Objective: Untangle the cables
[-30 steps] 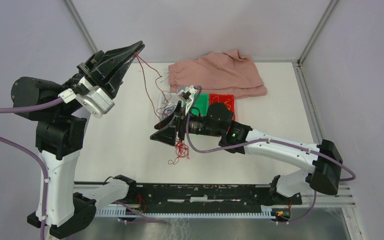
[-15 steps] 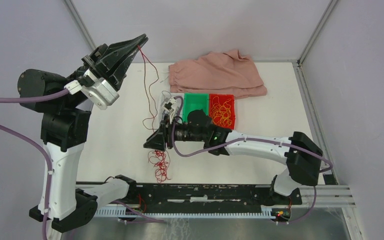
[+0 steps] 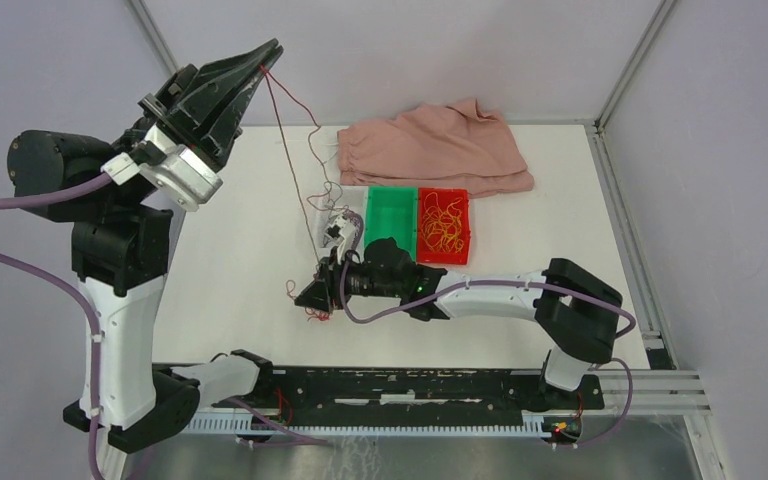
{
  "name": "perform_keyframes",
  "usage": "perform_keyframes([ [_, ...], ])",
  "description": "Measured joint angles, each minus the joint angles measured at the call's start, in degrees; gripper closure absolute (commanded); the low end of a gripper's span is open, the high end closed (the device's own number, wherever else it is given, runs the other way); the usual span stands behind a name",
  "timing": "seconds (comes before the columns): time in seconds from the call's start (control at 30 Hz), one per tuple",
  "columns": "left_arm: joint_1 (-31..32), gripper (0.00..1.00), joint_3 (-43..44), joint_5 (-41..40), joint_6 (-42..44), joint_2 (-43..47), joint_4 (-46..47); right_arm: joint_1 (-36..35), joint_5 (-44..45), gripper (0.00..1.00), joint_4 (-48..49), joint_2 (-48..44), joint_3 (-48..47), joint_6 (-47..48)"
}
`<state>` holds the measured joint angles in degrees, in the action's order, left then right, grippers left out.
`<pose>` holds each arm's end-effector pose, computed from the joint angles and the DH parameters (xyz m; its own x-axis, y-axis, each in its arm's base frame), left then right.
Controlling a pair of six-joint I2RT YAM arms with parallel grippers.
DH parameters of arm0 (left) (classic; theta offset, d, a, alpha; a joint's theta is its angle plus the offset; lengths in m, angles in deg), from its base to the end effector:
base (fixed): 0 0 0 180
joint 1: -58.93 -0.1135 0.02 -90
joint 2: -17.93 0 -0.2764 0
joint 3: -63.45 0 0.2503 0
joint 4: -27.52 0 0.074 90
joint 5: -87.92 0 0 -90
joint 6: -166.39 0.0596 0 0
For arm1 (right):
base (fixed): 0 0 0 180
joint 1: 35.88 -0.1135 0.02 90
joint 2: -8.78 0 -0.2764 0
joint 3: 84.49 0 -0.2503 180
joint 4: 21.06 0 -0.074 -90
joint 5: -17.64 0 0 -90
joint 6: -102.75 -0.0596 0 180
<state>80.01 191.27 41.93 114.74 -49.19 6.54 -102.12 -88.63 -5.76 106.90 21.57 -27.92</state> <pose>0.1017 -0.0836 0.6611 0.9375 0.1169 -0.3277 0.2240 0.5182 0.8254 0.1527 0.3884 0.2644 -0.6924 -0.0202 -0.7212 -0.7104 0.1933 0.6767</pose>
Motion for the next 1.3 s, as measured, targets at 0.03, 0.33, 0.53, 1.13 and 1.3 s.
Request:
perform_keyframes([
  [0.03,0.00,0.97,0.96,-0.20,0.07,-0.48,0.22,0.02,0.44,0.62,0.59,0.11,0.42,0.07],
  [0.33,0.00,0.97,13.00,-7.85,3.48,-7.93,10.51,0.00,6.95,0.63,3.52,3.43,10.10,0.00],
  [0.53,0.00,0.97,17.42,-13.14,6.45,-11.85,18.32,0.00,11.43,0.65,4.55,3.43,13.35,-0.26],
  [1.13,0.00,0.97,7.19,-20.39,13.31,-5.53,27.47,2.12,18.40,0.23,1.09,-6.12,23.08,-3.52],
  [1.3,0.00,0.97,-1.81,-18.29,12.83,-0.46,25.94,2.23,17.55,0.40,-5.77,-15.96,19.54,0.98],
])
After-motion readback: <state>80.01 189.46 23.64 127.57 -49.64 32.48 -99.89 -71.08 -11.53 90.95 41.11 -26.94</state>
